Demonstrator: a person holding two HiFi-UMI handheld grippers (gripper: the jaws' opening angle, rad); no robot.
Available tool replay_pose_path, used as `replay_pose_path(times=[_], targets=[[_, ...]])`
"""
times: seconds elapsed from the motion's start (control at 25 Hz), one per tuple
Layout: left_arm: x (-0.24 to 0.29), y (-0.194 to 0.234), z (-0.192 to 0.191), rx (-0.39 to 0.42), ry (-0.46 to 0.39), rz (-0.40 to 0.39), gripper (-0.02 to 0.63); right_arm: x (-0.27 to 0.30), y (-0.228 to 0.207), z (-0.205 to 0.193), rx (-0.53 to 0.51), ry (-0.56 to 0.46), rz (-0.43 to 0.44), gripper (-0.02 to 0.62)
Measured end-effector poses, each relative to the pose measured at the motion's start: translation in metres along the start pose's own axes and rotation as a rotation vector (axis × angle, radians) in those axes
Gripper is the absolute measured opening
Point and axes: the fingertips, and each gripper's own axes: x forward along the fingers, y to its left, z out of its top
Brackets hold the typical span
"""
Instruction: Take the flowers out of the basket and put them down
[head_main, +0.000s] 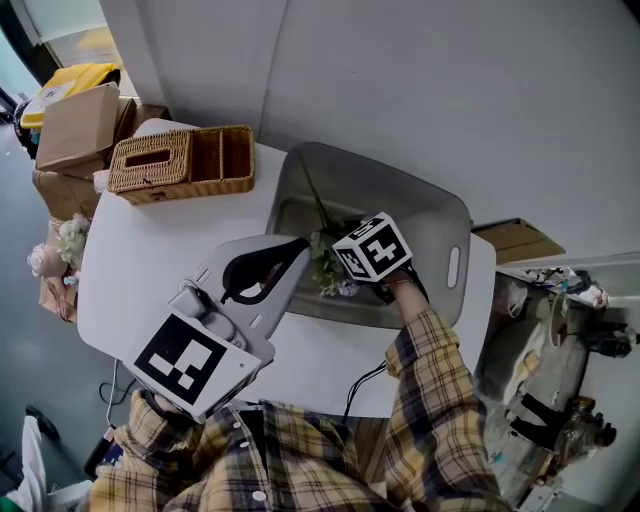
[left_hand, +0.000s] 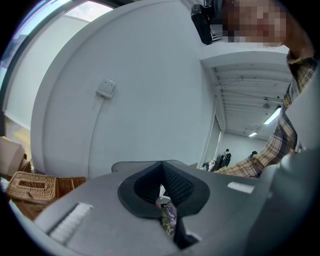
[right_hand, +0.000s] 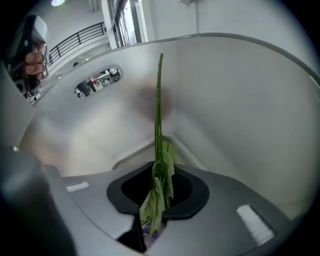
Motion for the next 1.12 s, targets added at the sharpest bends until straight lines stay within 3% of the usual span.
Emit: replay_pose_path(times=[0.52, 1.12], targets=[[-0.009, -0.004, 0.007, 0.012, -0.018, 0.005, 0.012, -0.012, 0.008, 0.000, -0.021, 0.004, 0.026, 0.035], [-0.033, -0.042, 0.016, 0.069, -0.049, -0.029, 0.012, -0.080, 0.023, 0.023, -0.065, -0.126, -0.084, 0.034]])
